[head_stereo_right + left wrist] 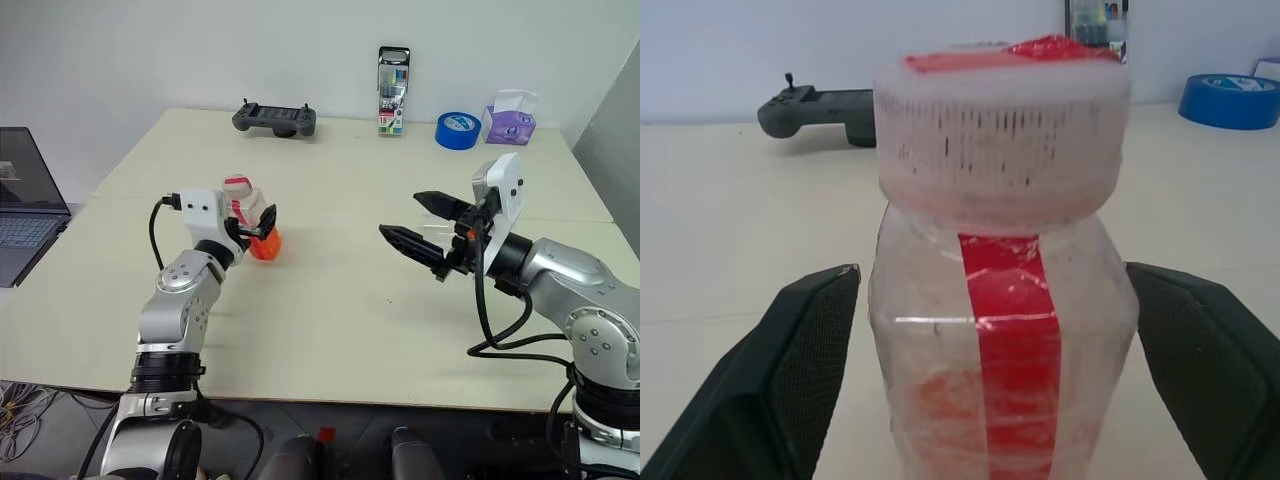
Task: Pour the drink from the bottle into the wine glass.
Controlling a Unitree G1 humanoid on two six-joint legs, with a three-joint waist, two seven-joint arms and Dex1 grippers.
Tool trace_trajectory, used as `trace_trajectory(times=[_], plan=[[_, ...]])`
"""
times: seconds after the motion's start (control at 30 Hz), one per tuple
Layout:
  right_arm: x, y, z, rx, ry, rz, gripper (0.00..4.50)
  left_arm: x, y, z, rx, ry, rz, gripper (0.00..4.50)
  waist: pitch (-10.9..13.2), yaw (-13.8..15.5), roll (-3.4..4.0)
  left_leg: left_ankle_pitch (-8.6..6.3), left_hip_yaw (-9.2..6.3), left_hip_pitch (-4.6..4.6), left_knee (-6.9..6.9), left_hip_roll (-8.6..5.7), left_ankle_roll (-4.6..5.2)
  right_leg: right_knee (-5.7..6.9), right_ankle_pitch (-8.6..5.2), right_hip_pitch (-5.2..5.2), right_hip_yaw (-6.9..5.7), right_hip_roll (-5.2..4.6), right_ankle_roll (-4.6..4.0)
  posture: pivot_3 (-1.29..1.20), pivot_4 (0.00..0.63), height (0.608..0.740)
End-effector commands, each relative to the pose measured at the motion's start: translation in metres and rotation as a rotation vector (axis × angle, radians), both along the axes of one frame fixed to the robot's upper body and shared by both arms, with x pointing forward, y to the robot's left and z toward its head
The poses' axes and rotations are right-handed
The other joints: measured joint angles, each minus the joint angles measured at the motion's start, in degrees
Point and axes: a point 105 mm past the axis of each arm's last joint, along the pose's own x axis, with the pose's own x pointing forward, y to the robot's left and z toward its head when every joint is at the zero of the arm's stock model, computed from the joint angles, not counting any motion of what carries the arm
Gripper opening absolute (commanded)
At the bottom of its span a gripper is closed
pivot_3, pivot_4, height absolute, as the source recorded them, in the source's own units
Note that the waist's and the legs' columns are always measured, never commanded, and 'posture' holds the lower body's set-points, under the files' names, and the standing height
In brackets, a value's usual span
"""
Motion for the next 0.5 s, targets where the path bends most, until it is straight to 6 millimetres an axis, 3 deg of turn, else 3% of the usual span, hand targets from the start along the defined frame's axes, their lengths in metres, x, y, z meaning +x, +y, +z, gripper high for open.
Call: trace_trajectory(times=[0.03,0.2,0.5], plan=[[-0.007,0.000,0.011,0.003,-0.051,0.005,4.50,0.001,-0.001,0.012,-0.001,-0.047,-0.009,4.48,0.00,-0.01,0.00,0.00,0.00,0.00,0.00,0.00,0.00,0.00,0.00,0.00,0.00,0.00,0.00,0.00,0.150,0.740],[-0.007,-0.002,0.009,0.005,-0.045,-0.003,4.50,0.000,0.001,0.007,-0.023,-0.026,-0.016,4.48,0.00,0.00,0.00,0.00,-0.01,-0.01,0.00,0.00,0.00,0.00,0.00,0.00,-0.01,0.00,0.00,0.00,0.150,0.740],[-0.008,-0.003,0.009,0.014,-0.039,-0.016,4.50,-0.004,0.010,-0.001,-0.009,-0.001,0.009,1.81,0.00,-0.01,0.00,0.00,-0.02,0.00,0.00,0.00,0.00,0.00,0.00,0.00,0.00,0.00,0.00,0.00,0.150,0.740]])
